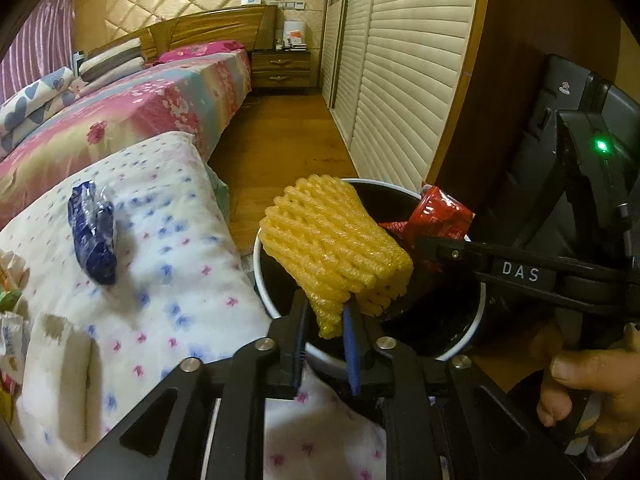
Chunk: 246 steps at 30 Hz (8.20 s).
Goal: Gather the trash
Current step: 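Open both tools to drop the foam net and red bag into the bin, then move both open tools back over the remaining items on the bed, then grasp the yellow noodle snack bag with the left tool while the right tool grasps the white foam block, then carry the yellow bag and white foam block in both tools over the bin, then open both tools to drop the yellow bag and foam block into the bin, then move both open tools back over the remaining items on the bed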
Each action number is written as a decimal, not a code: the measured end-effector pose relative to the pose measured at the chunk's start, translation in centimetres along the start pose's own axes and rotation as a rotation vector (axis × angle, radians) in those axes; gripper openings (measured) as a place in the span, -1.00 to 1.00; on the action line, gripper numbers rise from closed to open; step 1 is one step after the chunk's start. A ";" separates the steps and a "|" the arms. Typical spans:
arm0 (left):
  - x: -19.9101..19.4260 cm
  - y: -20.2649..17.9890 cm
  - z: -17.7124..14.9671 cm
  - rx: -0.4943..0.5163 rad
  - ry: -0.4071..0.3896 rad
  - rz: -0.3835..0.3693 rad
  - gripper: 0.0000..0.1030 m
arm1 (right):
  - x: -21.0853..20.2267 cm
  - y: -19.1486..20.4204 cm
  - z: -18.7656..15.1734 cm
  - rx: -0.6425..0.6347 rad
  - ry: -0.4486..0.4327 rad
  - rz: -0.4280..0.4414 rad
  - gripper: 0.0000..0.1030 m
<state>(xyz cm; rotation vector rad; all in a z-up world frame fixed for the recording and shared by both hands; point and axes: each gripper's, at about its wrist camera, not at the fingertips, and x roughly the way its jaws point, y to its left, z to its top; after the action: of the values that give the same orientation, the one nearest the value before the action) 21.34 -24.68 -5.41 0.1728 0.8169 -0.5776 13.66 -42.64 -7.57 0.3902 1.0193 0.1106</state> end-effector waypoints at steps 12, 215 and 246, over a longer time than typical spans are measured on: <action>-3.0 1.8 -2.4 -0.067 -0.031 0.048 0.25 | -1.6 0.5 -0.4 -0.005 -0.039 -0.063 0.24; -8.0 6.2 -7.2 -0.303 -0.036 0.050 0.20 | -2.9 6.4 -4.4 -0.023 -0.130 -0.015 0.68; -17.8 15.5 -15.7 -0.550 -0.079 0.303 0.20 | 2.5 20.0 -7.4 -0.252 0.008 0.181 0.70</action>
<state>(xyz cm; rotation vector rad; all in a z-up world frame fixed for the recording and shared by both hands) 10.17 1.41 -4.23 -0.2275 0.8254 -0.0620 10.50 -21.46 -5.63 0.2515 0.9626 0.3996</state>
